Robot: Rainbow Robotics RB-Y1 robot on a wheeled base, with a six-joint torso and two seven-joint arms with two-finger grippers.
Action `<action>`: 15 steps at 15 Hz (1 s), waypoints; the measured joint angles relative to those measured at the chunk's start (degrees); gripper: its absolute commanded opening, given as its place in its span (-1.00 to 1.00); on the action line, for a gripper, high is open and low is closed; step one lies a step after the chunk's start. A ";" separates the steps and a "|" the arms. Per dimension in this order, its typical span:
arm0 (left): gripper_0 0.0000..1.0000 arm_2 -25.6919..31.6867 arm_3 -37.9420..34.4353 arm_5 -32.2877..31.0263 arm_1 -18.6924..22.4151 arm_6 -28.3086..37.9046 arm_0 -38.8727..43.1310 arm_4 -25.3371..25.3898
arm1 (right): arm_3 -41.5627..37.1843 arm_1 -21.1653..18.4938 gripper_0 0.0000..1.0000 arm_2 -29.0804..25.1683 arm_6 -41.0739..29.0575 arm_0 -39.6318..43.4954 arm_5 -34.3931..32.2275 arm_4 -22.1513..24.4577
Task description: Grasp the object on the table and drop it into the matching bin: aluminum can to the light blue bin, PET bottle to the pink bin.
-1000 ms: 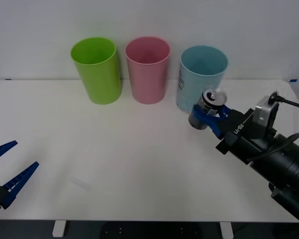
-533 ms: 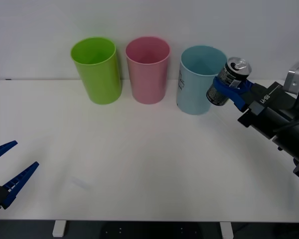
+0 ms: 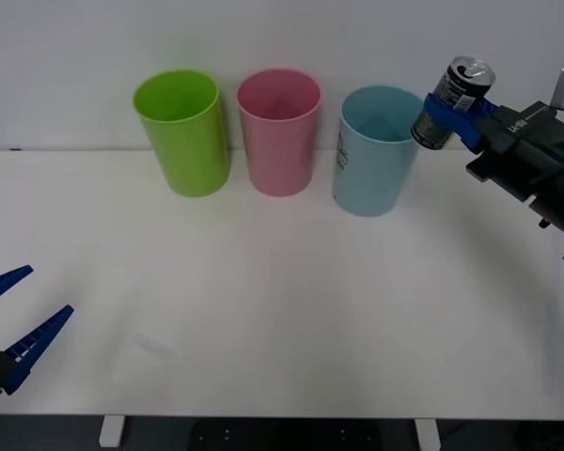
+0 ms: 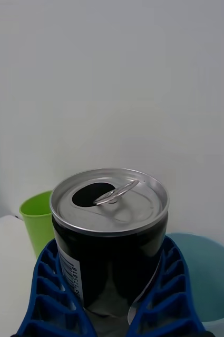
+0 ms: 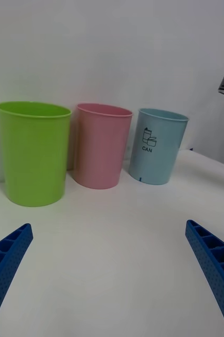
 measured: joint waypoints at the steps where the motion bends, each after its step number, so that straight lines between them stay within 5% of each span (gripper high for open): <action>1: 1.00 0.00 0.00 0.00 0.00 0.00 0.00 0.00 | 2.26 0.11 -1.00 0.01 -0.22 -2.03 0.01 0.97; 15: 1.00 0.00 0.00 0.00 0.00 0.00 0.00 0.00 | 33.31 10.26 -1.00 -2.49 0.04 -27.16 0.06 20.13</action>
